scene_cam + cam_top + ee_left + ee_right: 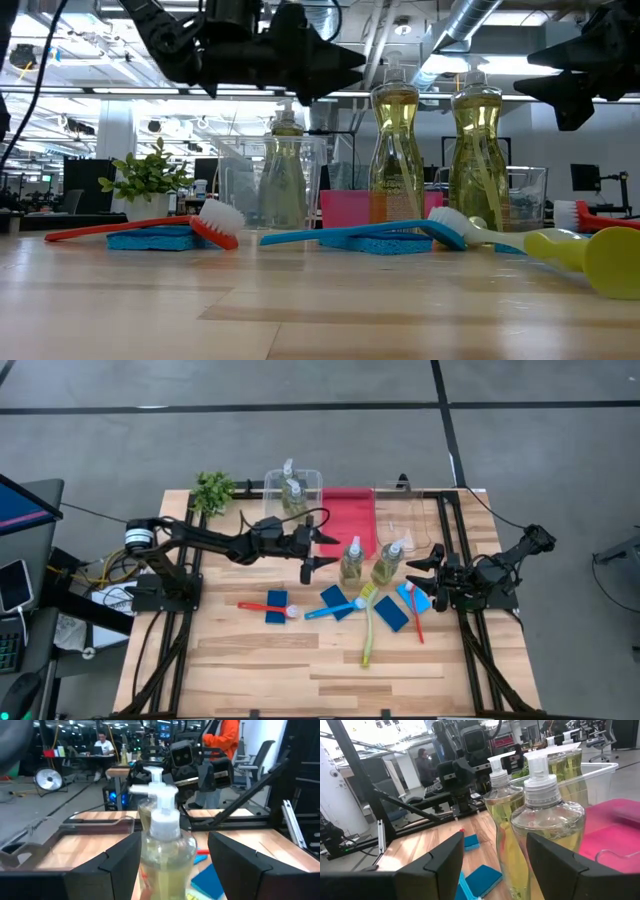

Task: Pick & Place Kitchen Sink Supplies
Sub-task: Put the yellow dish soap into the transparent container

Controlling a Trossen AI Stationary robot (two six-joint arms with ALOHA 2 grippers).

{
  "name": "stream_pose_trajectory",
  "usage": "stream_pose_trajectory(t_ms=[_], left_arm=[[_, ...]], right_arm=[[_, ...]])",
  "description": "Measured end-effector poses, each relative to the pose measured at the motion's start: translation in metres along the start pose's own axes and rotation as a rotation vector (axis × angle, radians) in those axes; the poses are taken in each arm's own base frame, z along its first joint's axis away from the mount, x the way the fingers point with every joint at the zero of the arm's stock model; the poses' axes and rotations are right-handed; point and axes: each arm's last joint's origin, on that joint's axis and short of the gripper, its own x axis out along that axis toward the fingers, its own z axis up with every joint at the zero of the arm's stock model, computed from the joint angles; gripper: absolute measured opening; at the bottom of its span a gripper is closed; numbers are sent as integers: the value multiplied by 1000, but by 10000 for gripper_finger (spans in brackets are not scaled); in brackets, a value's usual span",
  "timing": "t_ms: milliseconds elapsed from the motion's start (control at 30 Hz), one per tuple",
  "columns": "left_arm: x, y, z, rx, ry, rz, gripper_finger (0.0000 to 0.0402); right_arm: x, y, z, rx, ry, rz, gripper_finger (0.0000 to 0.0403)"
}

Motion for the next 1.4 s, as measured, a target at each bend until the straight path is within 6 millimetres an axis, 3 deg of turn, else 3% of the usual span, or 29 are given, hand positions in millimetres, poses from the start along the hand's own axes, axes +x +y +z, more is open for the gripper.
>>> stream_pose_trajectory(t_ms=[300,1400], left_arm=[[21,3,2,3,-16,-2,231],[57,5,-7,-50,-11,-17,231]], right_arm=[[0,0,0,0,0,0,209],[0,0,0,4,-2,1,209]])
